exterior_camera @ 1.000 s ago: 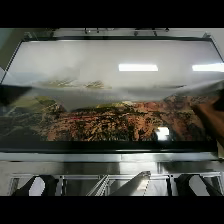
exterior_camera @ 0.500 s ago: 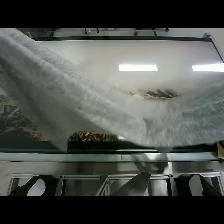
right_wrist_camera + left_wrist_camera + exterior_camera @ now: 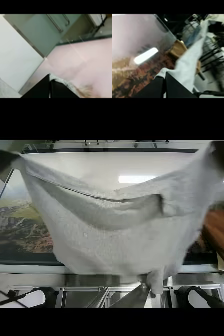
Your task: Fold the shirts.
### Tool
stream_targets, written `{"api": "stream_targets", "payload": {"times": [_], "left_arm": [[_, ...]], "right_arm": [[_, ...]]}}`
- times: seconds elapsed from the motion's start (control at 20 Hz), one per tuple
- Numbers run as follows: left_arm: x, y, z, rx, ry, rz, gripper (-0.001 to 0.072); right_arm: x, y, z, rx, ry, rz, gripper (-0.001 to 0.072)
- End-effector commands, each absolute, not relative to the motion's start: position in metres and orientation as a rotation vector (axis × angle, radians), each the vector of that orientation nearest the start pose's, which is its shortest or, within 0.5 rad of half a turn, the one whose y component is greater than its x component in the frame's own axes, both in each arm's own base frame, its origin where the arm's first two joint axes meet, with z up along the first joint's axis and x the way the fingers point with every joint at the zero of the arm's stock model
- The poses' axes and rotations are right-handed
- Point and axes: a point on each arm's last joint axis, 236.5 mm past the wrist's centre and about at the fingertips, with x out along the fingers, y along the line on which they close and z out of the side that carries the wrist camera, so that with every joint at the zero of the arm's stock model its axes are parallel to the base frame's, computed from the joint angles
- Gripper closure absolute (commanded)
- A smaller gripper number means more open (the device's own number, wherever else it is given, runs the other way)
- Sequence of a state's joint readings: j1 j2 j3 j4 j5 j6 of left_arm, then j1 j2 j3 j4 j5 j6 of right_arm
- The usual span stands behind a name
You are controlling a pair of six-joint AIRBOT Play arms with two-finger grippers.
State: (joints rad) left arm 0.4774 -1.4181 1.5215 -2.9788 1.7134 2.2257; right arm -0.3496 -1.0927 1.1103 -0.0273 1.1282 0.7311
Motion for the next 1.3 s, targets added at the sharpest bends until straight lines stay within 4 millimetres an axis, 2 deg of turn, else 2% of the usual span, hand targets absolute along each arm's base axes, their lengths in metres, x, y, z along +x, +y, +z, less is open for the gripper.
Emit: {"api": "stream_targets", "payload": {"times": [0.0, 0.1, 0.15, 0.2, 0.3, 0.45, 0.65, 0.75, 0.8, 0.9, 1.1, 1.25], "left_arm": [[0.438, -0.049, 0.133, -0.875, 0.799, -1.038, 0.0694], [0.462, -0.042, 0.068, -1.017, 0.871, -0.957, 0.0695], [0.469, -0.038, 0.042, -1.068, 0.898, -0.93, 0.0695], [0.475, -0.033, 0.022, -1.105, 0.915, -0.915, 0.0696], [0.489, -0.019, -0.003, -1.173, 0.945, -0.874, 0.0696], [0.504, -0.007, -0.017, -1.2, 0.962, -0.85, 0.0697], [0.505, -0.006, -0.042, -1.183, 1.078, -0.8, 0.0696], [0.505, 0.005, -0.045, -1.198, 1.089, -0.769, 0.0697], [0.502, 0.01, -0.044, -1.211, 1.092, -0.765, 0.0697], [0.489, 0.008, -0.048, -1.214, 1.166, -0.772, 0.0697], [0.461, -0.015, -0.063, -1.12, 1.333, -0.814, 0.0696], [0.448, -0.032, -0.058, -1.097, 1.394, -0.882, 0.0697]], "right_arm": [[0.484, 0.103, 0.128, 0.729, 0.565, 0.652, 0.0696], [0.504, 0.104, 0.059, 0.832, 0.669, 0.603, 0.0696], [0.511, 0.102, 0.039, 0.884, 0.685, 0.591, 0.0695], [0.518, 0.098, 0.026, 0.93, 0.674, 0.583, 0.0695], [0.533, 0.081, 0.021, 1.002, 0.592, 0.574, 0.0696], [0.537, 0.057, 0.016, 1.047, 0.559, 0.554, 0.0697], [0.532, 0.026, 0.021, 1.085, 0.525, 0.556, 0.0698], [0.523, 0.005, 0.025, 1.104, 0.515, 0.567, 0.0698], [0.514, 0.002, 0.027, 1.106, 0.531, 0.6, 0.0697], [0.493, 0.011, 0.019, 1.086, 0.62, 0.664, 0.0697], [0.458, 0.038, -0.025, 1.051, 0.828, 0.673, 0.0697], [0.433, 0.048, -0.053, 1.057, 0.925, 0.659, 0.0697]]}}
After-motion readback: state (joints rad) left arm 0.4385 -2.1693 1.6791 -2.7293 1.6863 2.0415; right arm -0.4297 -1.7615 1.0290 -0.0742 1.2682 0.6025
